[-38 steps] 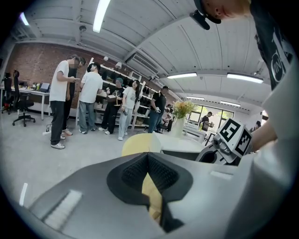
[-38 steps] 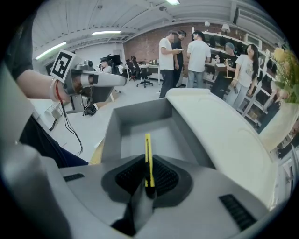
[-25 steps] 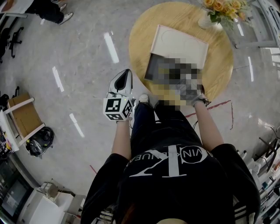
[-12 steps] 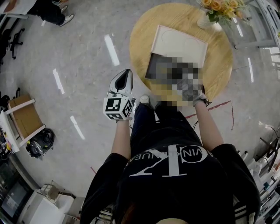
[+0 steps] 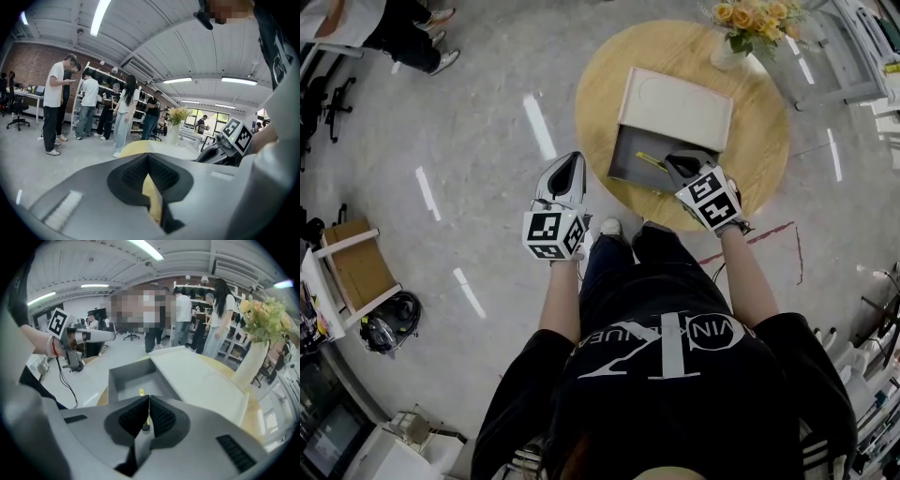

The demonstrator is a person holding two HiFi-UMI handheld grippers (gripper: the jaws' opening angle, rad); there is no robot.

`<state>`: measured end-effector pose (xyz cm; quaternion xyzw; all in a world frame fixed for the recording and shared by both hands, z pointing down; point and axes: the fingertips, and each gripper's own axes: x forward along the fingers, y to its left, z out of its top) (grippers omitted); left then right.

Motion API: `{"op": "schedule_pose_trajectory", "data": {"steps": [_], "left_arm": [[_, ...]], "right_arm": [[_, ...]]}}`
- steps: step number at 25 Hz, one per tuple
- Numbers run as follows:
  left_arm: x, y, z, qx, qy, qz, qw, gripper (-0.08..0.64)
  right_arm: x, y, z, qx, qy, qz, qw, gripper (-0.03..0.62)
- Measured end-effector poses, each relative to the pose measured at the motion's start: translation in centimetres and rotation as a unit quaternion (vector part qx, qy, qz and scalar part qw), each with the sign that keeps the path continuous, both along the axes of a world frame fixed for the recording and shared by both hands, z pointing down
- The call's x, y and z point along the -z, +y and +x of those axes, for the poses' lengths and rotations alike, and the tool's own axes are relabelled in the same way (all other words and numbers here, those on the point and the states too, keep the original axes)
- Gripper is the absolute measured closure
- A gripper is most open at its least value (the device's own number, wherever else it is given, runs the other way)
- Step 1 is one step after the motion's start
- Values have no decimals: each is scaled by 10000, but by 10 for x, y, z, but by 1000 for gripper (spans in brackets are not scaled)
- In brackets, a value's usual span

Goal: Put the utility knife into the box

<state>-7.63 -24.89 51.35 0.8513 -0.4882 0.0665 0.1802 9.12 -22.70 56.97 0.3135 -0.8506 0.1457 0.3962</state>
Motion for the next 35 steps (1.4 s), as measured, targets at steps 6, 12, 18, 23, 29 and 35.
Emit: {"op": "schedule_pose_trajectory", "data": {"steps": [6, 12, 18, 23, 29, 35], "left_arm": [[11, -4, 2, -66, -8, 111, 9999, 554], [27, -14, 5, -109, -11, 297, 9995, 554], [41, -20, 5, -175, -9, 458, 9988, 554], [51, -26, 4, -187, 6, 558, 9983, 554], [63, -32, 3, -208, 37, 672, 9975, 554], [75, -38, 3, -208, 65, 774, 9968, 554]], "right_arm": [[23, -8, 14, -531, -387, 205, 9976, 578], [44, -17, 28, -893, -678, 453, 9927, 578], [62, -23, 36, -1126, -824, 698, 9877, 578], [77, -30, 41, -1255, -945, 894, 9835, 578], [99, -39, 48, -1438, -1222, 1138, 9754, 578], [116, -47, 52, -1510, -1336, 1377, 9697, 578]]}}
